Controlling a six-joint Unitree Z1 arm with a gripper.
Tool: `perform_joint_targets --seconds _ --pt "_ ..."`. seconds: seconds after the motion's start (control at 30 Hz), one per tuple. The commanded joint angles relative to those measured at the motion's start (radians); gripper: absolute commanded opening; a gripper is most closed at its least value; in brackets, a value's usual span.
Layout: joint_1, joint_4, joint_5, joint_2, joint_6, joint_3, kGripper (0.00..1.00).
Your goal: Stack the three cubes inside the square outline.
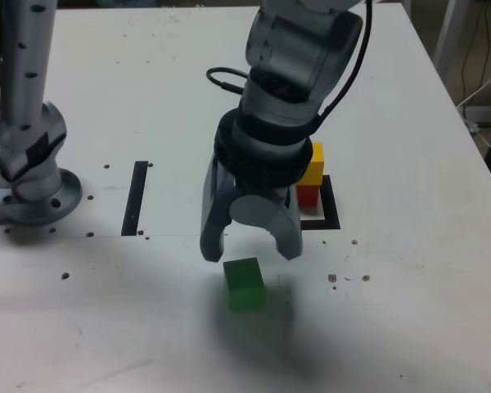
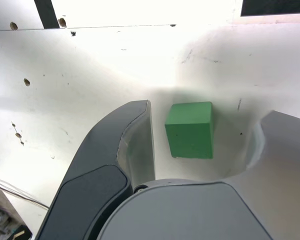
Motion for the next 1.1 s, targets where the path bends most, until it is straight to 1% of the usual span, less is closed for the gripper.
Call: perform_joint_targets --seconds 0.0,0.27,0.4,0.47,0.53,0.63,0.67,0.73,0.77,0.8,0.87,1.07 --pt "-0.011 -0.009 -0.014 0.007 -0.003 0.005 0.98" --pt "-0.037 -0.071 -0.059 0.055 0.002 0.033 0.94" --pt "-0.039 -0.103 -0.078 0.078 0.012 0.051 0.89" --pt "-0.039 -0.117 -0.084 0.084 0.014 0.059 0.82" --pt "-0.039 -0.131 -0.088 0.087 0.015 0.066 0.72" --pt "-0.039 -0.154 -0.088 0.089 0.016 0.076 0.51" --pt "-0.039 -0.165 -0.086 0.089 0.019 0.079 0.42" --pt "-0.039 -0.179 -0.082 0.089 0.024 0.082 0.30" --pt "-0.039 -0.184 -0.080 0.089 0.027 0.083 0.26" --pt "-0.039 -0.189 -0.078 0.089 0.029 0.084 0.24" --pt "-0.039 -0.195 -0.077 0.089 0.032 0.085 0.21" --pt "-0.039 -0.202 -0.075 0.088 0.032 0.087 0.21"
